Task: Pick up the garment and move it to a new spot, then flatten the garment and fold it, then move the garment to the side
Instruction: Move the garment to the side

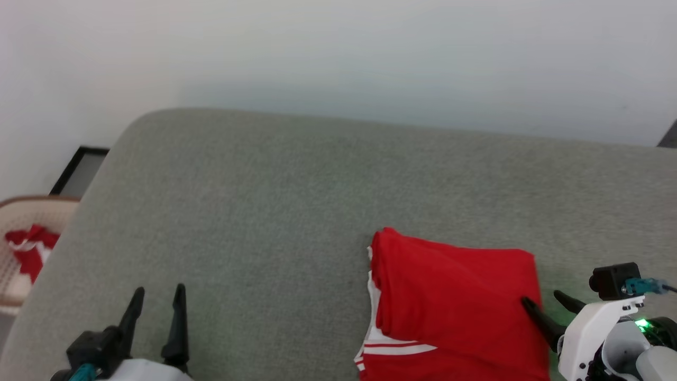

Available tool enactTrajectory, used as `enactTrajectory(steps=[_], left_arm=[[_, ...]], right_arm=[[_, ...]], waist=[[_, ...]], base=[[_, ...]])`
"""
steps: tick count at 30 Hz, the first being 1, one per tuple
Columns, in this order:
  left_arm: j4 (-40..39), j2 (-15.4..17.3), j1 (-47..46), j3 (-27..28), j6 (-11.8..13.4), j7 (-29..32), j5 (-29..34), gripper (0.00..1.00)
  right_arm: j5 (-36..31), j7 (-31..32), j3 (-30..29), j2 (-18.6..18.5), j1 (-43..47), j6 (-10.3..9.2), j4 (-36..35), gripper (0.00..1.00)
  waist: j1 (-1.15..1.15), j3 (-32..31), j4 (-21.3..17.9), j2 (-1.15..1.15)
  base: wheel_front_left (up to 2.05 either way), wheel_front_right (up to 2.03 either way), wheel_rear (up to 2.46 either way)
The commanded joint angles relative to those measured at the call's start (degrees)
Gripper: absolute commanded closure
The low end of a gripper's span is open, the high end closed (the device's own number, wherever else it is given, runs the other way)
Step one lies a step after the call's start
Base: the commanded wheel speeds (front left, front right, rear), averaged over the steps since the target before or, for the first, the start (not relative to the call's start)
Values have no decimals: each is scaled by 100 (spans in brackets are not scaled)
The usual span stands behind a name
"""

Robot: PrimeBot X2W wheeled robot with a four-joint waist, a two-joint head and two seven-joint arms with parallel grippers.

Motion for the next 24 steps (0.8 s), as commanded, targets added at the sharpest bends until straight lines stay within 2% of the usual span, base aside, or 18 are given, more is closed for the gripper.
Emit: enactTrajectory(steps=[1,11,12,13,14,24], left_arm=[[22,-34,-91,-10,-2,-25,-23,0],[191,-150,-368,-87,-25,-73,-69,0],[206,-157,-397,-88,-31,-70,-65,0],[217,-162,-421,-91,-29,-71,-68,0],[228,-162,-440,-98,-34,-75,-66,0],[227,-139,-408,-29,-47,-88,2,0]], right_arm=[[56,127,-15,-14,-78,-4,62,0],[362,1732,123,243,-241,-5,526,0],[365,1836,190,257,-275,-1,506,23],[355,1927,280,265,-295,0,476,88],[333,1988,355,257,-323,3,419,100],[233,2090,386,-167,-701,-1,-148,100]], waist=[[0,262,226,0],[0,613,382,0],[0,632,384,0],[0,647,387,0],[0,657,390,0],[0,572,303,0]], base=[[0,0,0],[0,0,0],[0,0,0],[0,0,0],[0,0,0],[0,0,0]])
